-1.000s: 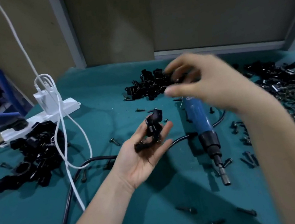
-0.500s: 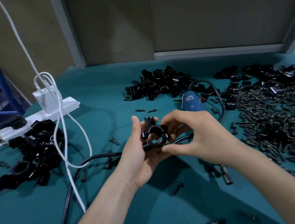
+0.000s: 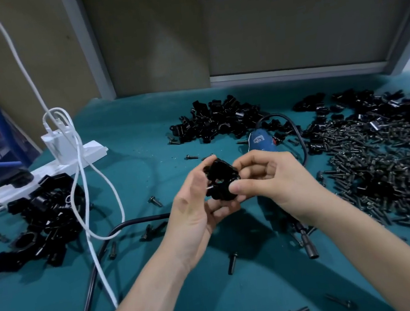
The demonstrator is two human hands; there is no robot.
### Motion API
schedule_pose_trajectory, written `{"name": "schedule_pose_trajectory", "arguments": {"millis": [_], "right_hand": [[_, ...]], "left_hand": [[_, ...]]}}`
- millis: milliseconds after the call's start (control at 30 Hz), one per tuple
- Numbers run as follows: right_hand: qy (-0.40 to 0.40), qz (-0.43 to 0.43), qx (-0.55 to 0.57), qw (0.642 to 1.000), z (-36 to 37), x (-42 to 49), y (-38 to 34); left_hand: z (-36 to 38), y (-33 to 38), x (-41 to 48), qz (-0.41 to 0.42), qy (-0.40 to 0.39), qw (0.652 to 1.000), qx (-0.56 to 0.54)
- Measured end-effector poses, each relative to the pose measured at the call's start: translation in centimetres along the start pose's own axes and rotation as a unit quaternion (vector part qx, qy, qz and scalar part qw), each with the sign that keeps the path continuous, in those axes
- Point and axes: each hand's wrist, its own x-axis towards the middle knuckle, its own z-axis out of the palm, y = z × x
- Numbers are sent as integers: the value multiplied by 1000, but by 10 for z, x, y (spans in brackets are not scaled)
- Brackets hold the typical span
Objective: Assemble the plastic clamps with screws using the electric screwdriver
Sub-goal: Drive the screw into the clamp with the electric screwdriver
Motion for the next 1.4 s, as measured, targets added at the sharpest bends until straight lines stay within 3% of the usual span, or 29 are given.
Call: {"name": "schedule_pose_trajectory", "arguments": {"millis": [167, 433, 700, 1067, 1233, 1400], "right_hand": [[-1, 38, 52, 998, -5, 1, -1], [-40, 95, 69, 992, -13, 0, -7], [-45, 129, 35, 990, -18, -1, -9], [-37, 123, 53, 990, -14, 0, -4], [-61, 87, 53, 993, -19, 0, -2], [-56, 45, 43, 996, -18, 1, 2]], "left_hand": [[-3, -3, 0, 20, -5, 1000, -2], [-2, -1, -2, 104, 0, 982, 159], [-5, -5, 0, 137, 56, 976, 158], [-4, -5, 0, 135, 79, 976, 152], [-4, -3, -1, 126, 54, 983, 126], [1, -6, -6, 148, 27, 967, 203]]}}
